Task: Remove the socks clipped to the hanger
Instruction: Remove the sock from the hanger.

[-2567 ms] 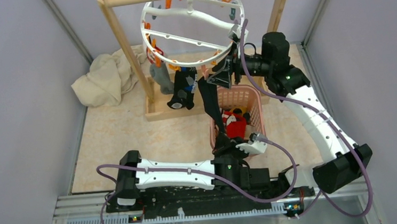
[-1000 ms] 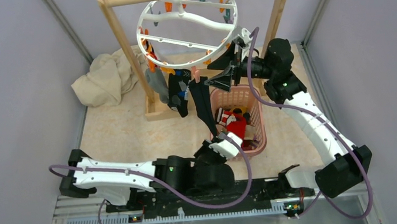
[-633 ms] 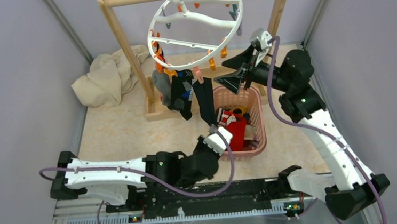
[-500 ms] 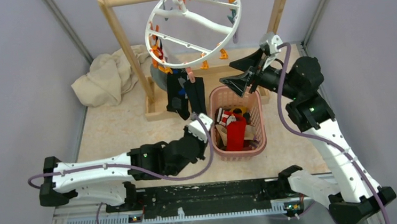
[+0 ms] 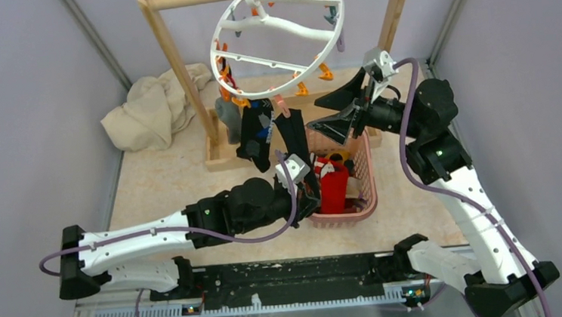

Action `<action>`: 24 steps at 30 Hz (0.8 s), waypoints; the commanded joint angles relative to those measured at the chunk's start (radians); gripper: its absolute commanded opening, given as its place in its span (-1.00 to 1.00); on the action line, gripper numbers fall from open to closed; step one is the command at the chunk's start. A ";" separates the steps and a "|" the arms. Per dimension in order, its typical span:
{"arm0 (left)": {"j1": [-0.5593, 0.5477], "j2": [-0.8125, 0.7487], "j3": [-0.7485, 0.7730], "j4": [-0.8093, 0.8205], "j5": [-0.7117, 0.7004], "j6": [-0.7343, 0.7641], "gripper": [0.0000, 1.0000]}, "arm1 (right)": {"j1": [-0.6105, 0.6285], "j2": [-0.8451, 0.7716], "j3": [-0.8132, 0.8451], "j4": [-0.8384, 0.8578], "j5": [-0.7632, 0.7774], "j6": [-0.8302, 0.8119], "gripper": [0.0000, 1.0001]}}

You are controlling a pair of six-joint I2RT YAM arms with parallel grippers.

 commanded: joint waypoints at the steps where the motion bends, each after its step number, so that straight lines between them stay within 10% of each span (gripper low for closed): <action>1: 0.044 -0.031 -0.075 0.106 0.214 -0.054 -0.86 | 0.005 0.029 0.067 0.100 -0.114 0.075 0.28; 24: 0.352 -0.088 -0.283 0.430 0.790 -0.271 -0.84 | 0.038 0.206 0.127 0.085 -0.087 -0.010 0.24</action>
